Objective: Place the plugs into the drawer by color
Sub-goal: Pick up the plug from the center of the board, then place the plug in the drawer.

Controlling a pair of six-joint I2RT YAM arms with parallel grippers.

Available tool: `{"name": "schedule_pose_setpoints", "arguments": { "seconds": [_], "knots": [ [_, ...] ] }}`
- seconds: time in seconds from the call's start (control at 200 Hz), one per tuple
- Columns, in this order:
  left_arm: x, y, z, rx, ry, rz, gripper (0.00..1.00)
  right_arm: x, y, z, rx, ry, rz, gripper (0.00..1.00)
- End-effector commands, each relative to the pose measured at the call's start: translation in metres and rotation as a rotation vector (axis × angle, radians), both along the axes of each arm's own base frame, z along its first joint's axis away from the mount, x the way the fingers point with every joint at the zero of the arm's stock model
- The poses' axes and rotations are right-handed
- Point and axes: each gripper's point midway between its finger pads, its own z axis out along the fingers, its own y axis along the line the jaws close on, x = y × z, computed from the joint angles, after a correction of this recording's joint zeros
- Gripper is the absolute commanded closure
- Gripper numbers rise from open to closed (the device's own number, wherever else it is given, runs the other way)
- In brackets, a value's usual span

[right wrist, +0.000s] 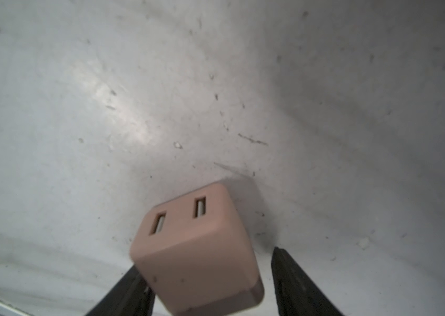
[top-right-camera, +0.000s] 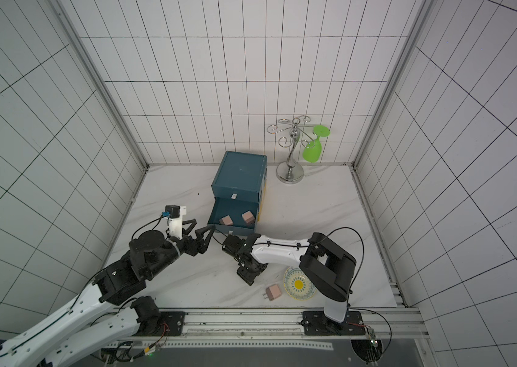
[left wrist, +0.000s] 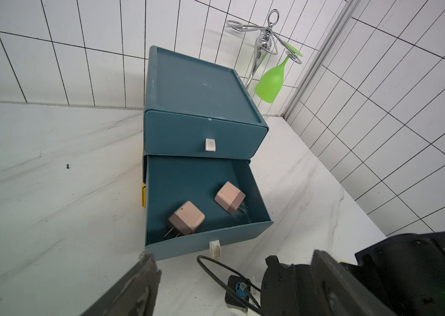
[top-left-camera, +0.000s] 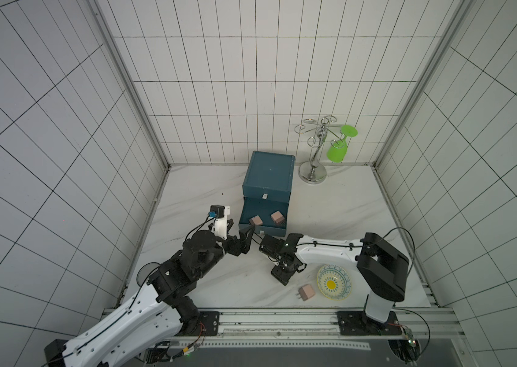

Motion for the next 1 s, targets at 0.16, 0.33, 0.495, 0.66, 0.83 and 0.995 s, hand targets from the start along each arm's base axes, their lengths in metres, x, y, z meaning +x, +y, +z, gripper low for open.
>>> {"name": "schedule_pose_setpoints", "arguments": {
  "seconds": [0.16,0.33,0.495,0.66,0.83,0.995],
  "knots": [
    [-0.002,0.001,0.005,-0.007,-0.016,-0.007,0.11,0.000,0.021,-0.011,0.085,0.102,0.021,0.48],
    [0.000,0.001,0.004,0.000,-0.016,-0.001,0.10,-0.002,0.032,-0.002,0.145,0.118,0.018,0.60],
    [0.002,0.005,0.002,0.008,-0.004,0.024,0.11,0.000,0.042,0.053,0.280,0.078,-0.045,0.77],
    [0.012,0.016,-0.012,0.041,0.056,0.122,0.13,0.013,0.051,0.136,0.506,0.039,-0.166,0.81],
    [0.016,0.013,-0.021,0.018,0.098,0.136,0.15,0.048,0.049,0.173,0.597,0.049,-0.302,0.80],
    [0.021,0.010,-0.031,-0.019,0.135,0.128,0.16,0.094,0.052,0.181,0.599,-0.005,-0.428,0.80]
  ]
}}
